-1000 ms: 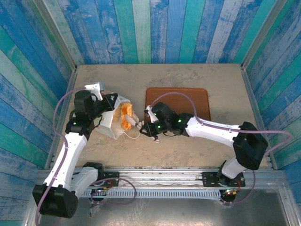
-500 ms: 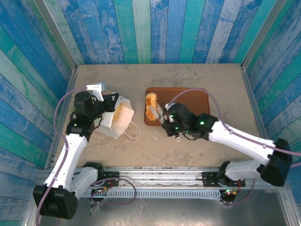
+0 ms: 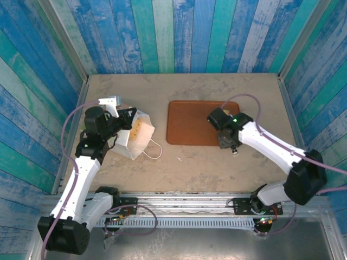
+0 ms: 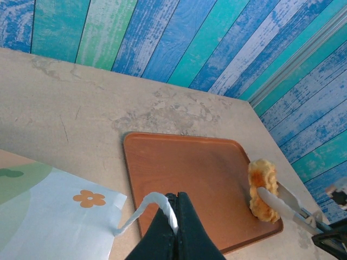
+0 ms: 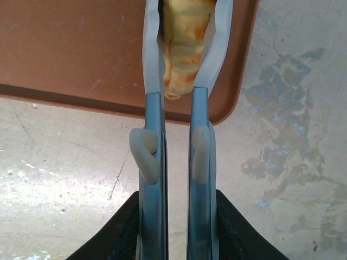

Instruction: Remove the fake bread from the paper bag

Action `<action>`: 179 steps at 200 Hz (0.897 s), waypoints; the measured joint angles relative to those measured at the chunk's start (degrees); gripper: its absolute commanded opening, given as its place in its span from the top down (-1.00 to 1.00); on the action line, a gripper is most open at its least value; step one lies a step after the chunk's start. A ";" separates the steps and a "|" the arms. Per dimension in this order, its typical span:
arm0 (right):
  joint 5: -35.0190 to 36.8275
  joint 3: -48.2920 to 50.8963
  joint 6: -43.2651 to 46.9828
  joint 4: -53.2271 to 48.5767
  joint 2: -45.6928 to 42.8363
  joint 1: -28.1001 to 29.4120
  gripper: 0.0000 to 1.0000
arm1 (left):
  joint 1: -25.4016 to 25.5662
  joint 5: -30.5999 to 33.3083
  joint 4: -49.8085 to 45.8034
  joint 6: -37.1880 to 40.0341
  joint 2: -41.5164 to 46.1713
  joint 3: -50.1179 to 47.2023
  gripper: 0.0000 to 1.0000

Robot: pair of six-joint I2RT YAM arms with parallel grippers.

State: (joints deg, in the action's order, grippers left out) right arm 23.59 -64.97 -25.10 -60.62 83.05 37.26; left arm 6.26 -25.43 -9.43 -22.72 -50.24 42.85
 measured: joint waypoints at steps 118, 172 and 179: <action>-9.75 -5.40 3.74 2.19 3.72 3.10 0.01 | -5.95 -4.24 1.79 -2.32 0.07 -1.68 1.00; -12.33 -5.31 5.25 3.19 -2.25 -1.09 -0.10 | -6.21 -5.40 2.16 -2.82 0.07 -1.81 1.00; -12.63 -5.18 5.51 3.21 -2.71 -1.79 -0.16 | -6.25 -5.42 2.19 -2.82 0.07 -1.81 1.00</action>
State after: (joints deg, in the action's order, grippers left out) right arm 10.96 -70.15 -19.59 -57.41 80.34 35.46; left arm 0.01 -30.85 -7.25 -25.54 -50.17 41.04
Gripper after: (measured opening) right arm 0.541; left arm 0.046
